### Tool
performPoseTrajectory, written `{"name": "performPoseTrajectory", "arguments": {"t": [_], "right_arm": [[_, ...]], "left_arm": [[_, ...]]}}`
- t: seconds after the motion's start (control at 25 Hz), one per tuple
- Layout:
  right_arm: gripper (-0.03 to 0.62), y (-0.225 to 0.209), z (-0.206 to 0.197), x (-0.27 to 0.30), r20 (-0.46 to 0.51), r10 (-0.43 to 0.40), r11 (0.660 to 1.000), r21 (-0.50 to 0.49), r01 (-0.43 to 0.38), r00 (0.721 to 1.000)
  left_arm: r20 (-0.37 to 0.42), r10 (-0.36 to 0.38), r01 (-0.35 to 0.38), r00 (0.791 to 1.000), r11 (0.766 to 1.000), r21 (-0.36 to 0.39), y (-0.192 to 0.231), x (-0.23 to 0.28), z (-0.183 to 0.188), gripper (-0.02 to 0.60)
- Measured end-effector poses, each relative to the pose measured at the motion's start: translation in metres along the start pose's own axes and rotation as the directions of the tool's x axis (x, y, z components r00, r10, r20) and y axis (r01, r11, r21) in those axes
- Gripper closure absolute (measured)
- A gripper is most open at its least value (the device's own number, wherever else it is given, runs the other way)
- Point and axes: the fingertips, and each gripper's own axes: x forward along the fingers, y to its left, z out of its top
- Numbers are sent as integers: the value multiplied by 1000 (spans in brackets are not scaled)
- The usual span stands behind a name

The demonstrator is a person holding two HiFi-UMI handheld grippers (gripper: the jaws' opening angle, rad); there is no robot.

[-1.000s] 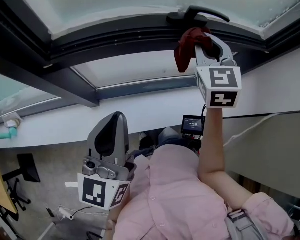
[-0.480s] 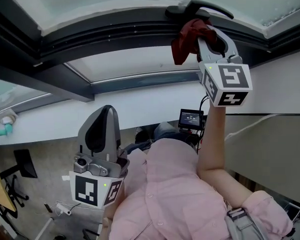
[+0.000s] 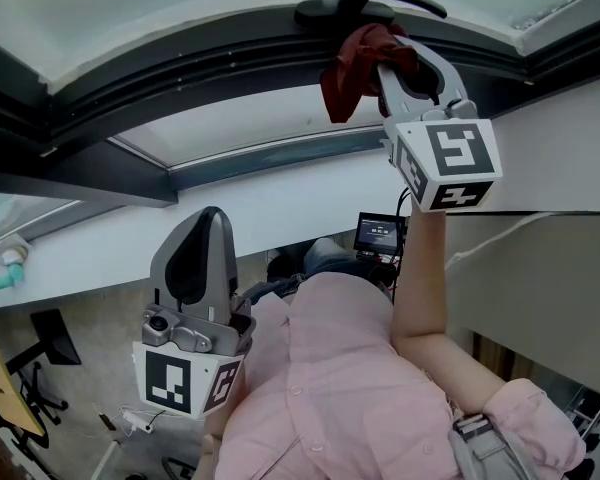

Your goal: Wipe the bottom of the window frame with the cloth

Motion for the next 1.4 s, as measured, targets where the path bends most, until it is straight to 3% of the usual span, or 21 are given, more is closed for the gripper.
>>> {"name": "performPoseTrajectory", "arguments": {"t": [0.48,1.0,1.4], "right_arm": [[536,-28,-11,-7,-1,-46,998,36,46,999],[536,-33,-13,-9,9,-27,999,39,27,1000],[535,-67,-26,-18,-24,-106,993,55,107,994]], "left_arm": [[-4,-11,11,1000,1000,7,-10,6,-2,581],[19,2,-3,1000,999,32,-14,8,7,581],[19,8,-9,1000,1000,28,-12,10,6,581]]}}
